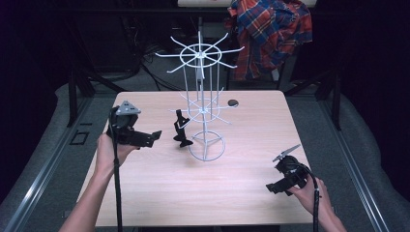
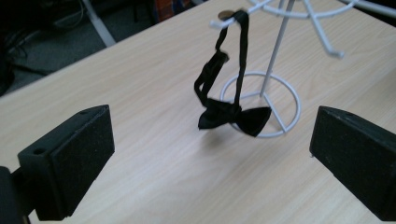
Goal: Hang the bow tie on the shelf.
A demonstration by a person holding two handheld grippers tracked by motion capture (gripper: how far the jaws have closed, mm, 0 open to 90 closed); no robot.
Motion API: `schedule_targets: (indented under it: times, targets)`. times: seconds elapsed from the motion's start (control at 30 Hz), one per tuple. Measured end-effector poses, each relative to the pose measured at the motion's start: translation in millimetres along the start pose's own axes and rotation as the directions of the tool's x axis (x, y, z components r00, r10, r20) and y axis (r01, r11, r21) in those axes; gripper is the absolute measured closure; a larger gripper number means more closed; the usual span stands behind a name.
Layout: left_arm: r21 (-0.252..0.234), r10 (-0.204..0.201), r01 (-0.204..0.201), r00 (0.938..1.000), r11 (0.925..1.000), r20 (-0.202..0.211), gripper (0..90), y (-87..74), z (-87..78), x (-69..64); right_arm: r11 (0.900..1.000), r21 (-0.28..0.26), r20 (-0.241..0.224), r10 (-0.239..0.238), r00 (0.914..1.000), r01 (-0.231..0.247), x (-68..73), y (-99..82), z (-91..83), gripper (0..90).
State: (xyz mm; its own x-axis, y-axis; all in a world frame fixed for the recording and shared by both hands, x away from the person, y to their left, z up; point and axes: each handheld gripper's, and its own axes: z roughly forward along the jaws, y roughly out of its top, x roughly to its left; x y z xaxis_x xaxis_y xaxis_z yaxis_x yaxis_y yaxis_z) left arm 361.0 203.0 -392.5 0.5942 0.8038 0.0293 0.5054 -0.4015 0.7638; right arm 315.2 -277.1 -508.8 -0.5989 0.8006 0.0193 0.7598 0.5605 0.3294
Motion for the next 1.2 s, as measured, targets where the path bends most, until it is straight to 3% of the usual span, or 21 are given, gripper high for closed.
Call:
schedule_targets:
  times: [0.1, 0.43, 0.6, 0.63, 0.73, 0.9, 1.0, 1.03, 1.07, 1.1, 1.13, 1.17, 1.2]
  targets:
    - [0.026, -0.015, 0.015, 0.9999, 0.9996, -0.008, 0.0, -12.1, -3.4, 1.8, 0.9999, -0.012, -0.028, 0.009, 0.9996, -0.010, 0.2, -0.4, 1.5, 13.8]
    - [0.074, -0.073, 0.078, 0.9952, 0.9943, -0.066, 0.0, -52.3, -8.4, 8.0, 1.0000, 0.001, -0.020, -0.003, 0.9998, 0.003, 1.3, 0.7, 2.3, 13.8]
    - [0.126, -0.075, 0.089, 0.9910, 0.9881, -0.111, 0.0, -67.1, -7.3, 8.1, 1.0000, 0.001, -0.020, -0.006, 0.9998, 0.006, 1.5, 0.6, 2.2, 13.8]
    - [0.147, -0.079, 0.099, 0.9874, 0.9842, -0.137, 0.0, -74.0, -6.5, 7.6, 0.9999, 0.008, -0.019, -0.012, 0.9997, 0.013, 1.3, 0.8, 1.5, 13.8]
    - [0.184, -0.085, 0.112, 0.9856, 0.9766, -0.146, 0.0, -84.5, -4.7, 7.0, 1.0000, 0.004, -0.025, -0.006, 0.9997, 0.006, 2.5, 0.1, 1.8, 13.8]
    - [0.241, -0.087, 0.117, 0.9873, 0.9635, -0.133, 0.0, -100.1, -2.0, 5.2, 0.9999, 0.007, -0.016, -0.012, 0.9998, 0.012, 3.6, 0.2, 1.6, 13.8]
    - [0.256, -0.087, 0.118, 0.9876, 0.9594, -0.131, 0.0, -106.3, -0.6, 3.2, 0.9998, 0.013, -0.007, -0.017, 0.9998, 0.017, 4.1, 0.3, 2.1, 13.8]
    - [0.287, -0.081, 0.116, 0.9882, 0.9510, -0.130, 0.0, -112.3, 1.1, 1.7, 0.9996, 0.017, -0.006, -0.023, 0.9997, 0.024, 3.8, 0.5, 2.0, 13.8]
    - [0.287, -0.081, 0.116, 0.9882, 0.9510, -0.130, 0.0, -112.3, 1.1, 1.7, 0.9996, 0.017, -0.006, -0.023, 0.9997, 0.024, 3.8, 0.5, 2.0, 13.8]
    - [0.322, -0.066, 0.108, 0.9880, 0.9404, -0.140, 0.0, -118.1, 4.5, 1.1, 0.9992, 0.023, 0.008, -0.033, 0.9994, 0.033, 3.7, 0.6, 2.2, 13.8]
    - [0.322, -0.066, 0.108, 0.9880, 0.9404, -0.140, 0.0, -118.1, 4.5, 1.1, 0.9992, 0.023, 0.009, -0.035, 0.9994, 0.034, 3.7, 0.6, 2.7, 13.8]
    - [0.344, -0.081, 0.120, 0.9887, 0.9312, -0.126, 0.0, -122.7, 7.5, 3.0, 0.9991, 0.020, 0.009, -0.037, 0.9993, 0.037, 3.6, 0.6, 3.3, 13.8]
    - [0.351, -0.085, 0.125, 0.9884, 0.9279, -0.126, 0.0, -124.3, 8.9, 4.1, 0.9992, 0.017, 0.014, -0.036, 0.9993, 0.036, 3.8, 0.7, 3.2, 13.8]
